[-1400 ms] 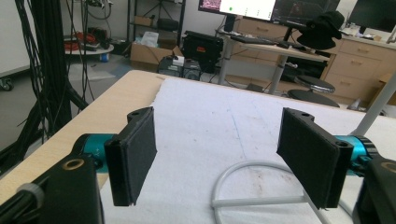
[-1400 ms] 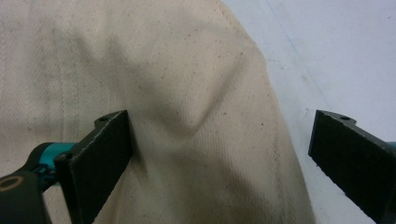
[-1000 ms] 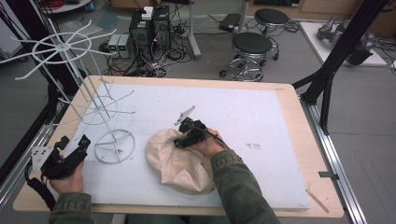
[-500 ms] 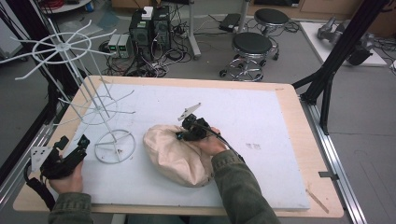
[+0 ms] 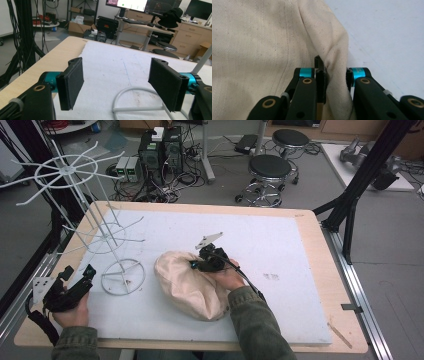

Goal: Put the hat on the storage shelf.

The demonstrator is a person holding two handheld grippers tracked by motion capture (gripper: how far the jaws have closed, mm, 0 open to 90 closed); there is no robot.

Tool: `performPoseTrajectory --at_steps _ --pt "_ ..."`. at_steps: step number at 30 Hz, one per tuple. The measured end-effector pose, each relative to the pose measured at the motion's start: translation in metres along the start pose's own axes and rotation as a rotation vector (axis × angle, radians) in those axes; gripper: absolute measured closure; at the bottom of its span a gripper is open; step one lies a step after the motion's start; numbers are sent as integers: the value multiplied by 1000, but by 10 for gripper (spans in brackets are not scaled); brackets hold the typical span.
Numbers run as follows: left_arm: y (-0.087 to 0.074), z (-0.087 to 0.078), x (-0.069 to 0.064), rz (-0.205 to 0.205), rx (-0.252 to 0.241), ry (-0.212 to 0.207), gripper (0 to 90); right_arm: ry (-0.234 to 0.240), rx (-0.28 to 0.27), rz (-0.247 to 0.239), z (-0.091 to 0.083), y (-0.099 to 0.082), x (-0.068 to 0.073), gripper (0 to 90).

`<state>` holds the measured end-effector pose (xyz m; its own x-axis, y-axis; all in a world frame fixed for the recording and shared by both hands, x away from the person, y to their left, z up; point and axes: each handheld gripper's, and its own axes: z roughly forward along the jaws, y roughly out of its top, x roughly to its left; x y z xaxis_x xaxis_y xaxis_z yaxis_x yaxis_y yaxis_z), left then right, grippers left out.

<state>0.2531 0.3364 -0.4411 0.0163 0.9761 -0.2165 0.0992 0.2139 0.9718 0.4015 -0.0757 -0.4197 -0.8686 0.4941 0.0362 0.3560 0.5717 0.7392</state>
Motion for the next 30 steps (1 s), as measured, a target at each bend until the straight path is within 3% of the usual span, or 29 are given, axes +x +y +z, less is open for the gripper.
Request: performPoseTrajectory --at_steps 6,10,16,17,20,22,30 --pt "0 0 2 -13 1 0 282 -20 -119 39 -17 -4 -3 789" --pt "-1 0 2 -70 7 -13 281 -12 -166 60 -27 -5 -3 778" --pt "-1 0 2 -65 6 -12 282 8 -260 77 -45 -1 -2 771" --pt "-1 0 2 -66 5 -12 282 16 -303 89 -54 1 -2 769" --pt "-1 0 2 -70 7 -13 282 26 -346 102 -63 2 -2 768" --pt "-1 1 2 -68 9 -12 285 33 -412 127 -72 4 -3 769" --pt "-1 1 2 -66 10 -11 285 64 -494 168 -78 5 -4 768"
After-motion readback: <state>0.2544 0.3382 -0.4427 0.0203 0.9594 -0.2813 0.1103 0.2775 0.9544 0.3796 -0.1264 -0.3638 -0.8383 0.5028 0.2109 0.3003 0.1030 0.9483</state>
